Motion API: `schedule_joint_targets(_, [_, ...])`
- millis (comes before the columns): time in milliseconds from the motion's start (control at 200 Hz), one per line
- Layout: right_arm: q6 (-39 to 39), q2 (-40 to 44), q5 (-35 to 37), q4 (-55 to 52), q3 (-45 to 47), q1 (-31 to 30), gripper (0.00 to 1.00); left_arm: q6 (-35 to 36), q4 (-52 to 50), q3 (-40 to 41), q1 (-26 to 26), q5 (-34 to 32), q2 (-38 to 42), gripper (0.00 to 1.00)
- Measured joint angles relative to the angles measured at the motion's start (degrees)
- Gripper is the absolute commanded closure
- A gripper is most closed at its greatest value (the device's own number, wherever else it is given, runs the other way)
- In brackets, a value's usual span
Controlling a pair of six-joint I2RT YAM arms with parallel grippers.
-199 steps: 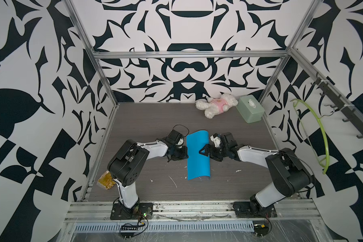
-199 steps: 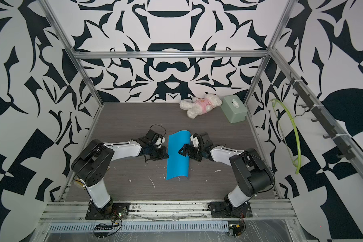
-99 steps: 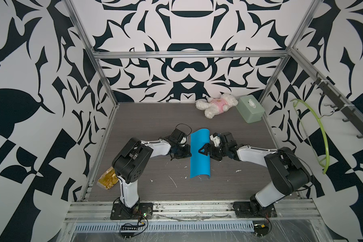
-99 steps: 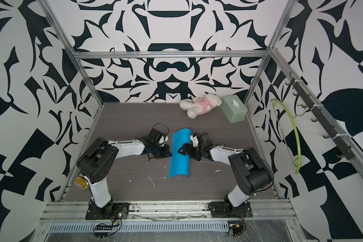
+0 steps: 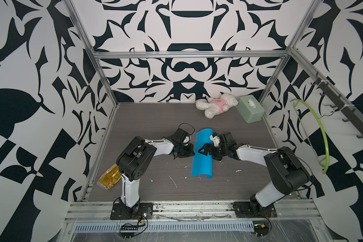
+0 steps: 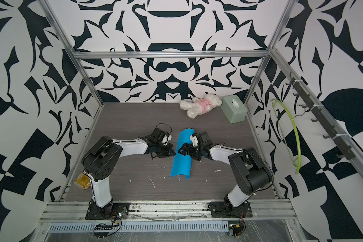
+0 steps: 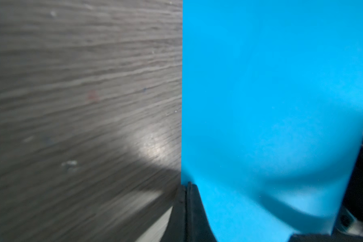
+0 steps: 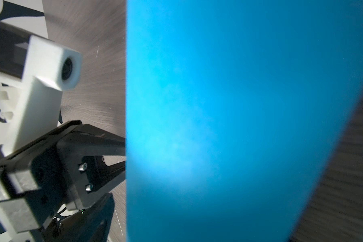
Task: Fold the rectangular paper in half along the long edge
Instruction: Pick up the paper from the center of the board.
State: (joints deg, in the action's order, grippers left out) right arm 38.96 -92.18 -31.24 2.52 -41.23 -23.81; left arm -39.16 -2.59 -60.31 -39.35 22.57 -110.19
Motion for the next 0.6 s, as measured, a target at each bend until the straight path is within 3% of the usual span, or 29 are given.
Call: schedule_joint_targets(600, [-0.63,-0.48,1.07,-2.47,-1.40,-0.04,0.12,-1.03,1.55,-1.70,-1.16,1.09,-1.81,1.00])
